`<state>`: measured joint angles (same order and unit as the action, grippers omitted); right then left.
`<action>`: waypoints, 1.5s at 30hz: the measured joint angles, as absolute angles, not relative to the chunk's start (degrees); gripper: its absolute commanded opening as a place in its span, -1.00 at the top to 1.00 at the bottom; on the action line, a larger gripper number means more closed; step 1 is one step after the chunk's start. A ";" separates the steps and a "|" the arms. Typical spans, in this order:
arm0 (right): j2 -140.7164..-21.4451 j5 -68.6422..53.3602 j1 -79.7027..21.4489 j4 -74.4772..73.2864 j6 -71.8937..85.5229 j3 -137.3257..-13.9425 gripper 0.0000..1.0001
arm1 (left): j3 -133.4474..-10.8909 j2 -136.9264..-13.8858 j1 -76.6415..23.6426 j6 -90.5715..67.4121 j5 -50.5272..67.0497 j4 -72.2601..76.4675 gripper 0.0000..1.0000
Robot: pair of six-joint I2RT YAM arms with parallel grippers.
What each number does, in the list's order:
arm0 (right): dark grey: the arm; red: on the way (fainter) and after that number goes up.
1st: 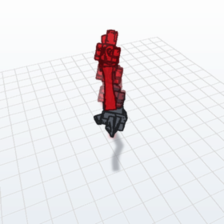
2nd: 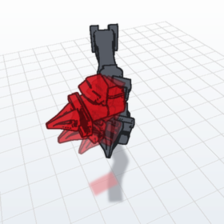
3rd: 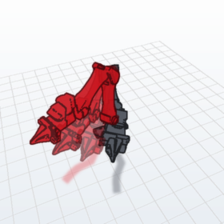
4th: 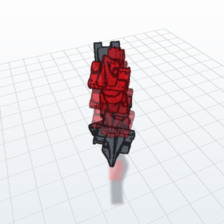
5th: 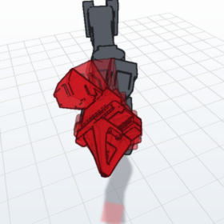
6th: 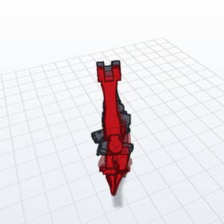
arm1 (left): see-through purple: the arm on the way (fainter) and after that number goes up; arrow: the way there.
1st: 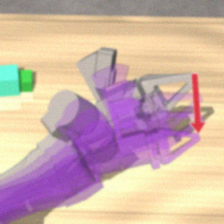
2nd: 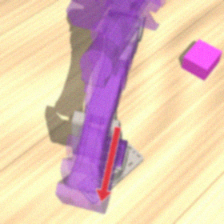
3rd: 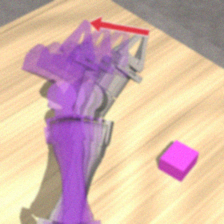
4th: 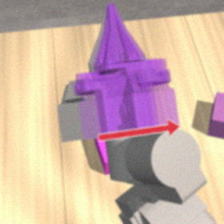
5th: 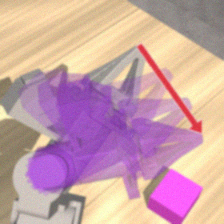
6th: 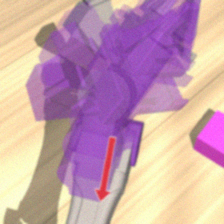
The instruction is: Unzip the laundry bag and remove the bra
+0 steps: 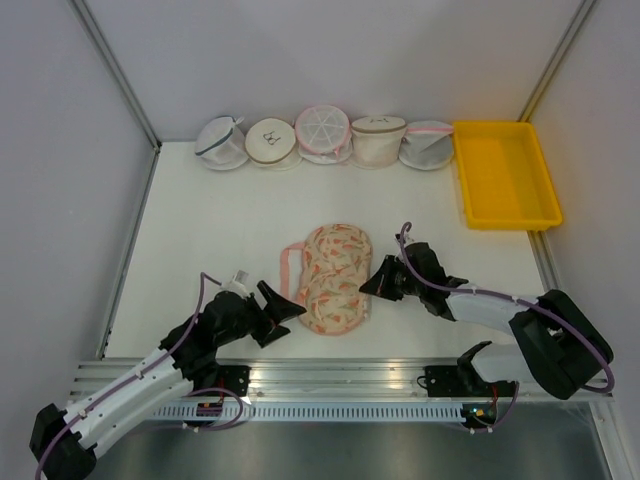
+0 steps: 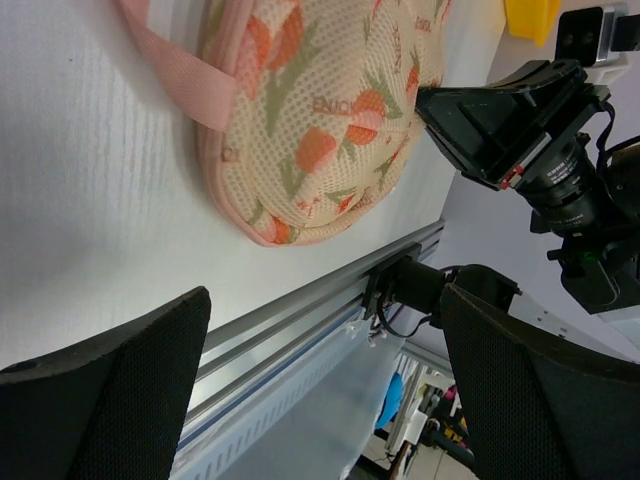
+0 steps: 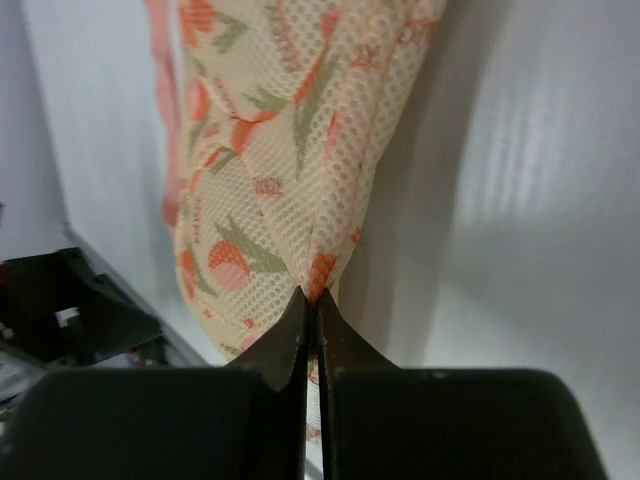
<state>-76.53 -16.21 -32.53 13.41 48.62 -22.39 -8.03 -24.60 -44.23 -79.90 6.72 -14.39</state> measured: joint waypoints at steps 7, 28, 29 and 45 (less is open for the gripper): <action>-73.14 -20.67 -33.95 24.80 61.25 -22.26 0.99 | -4.19 -24.23 -44.31 -87.85 11.29 -2.52 -0.99; -80.29 -9.87 -45.25 39.20 85.23 -21.06 0.99 | -12.60 -37.85 -62.17 -100.55 5.30 2.68 -0.99; -80.62 -9.58 -45.28 39.79 85.69 -21.06 0.99 | -12.60 -38.48 -63.20 -101.19 4.34 2.57 -0.99; -81.03 -9.15 -46.02 46.70 90.54 -19.22 0.99 | -9.67 -31.92 -65.78 -104.42 -19.77 -3.60 -0.99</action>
<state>-81.03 -9.15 -46.02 46.70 90.54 -19.22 -9.67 -31.92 -65.78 -104.42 -19.77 -3.60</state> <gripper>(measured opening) 0.012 0.993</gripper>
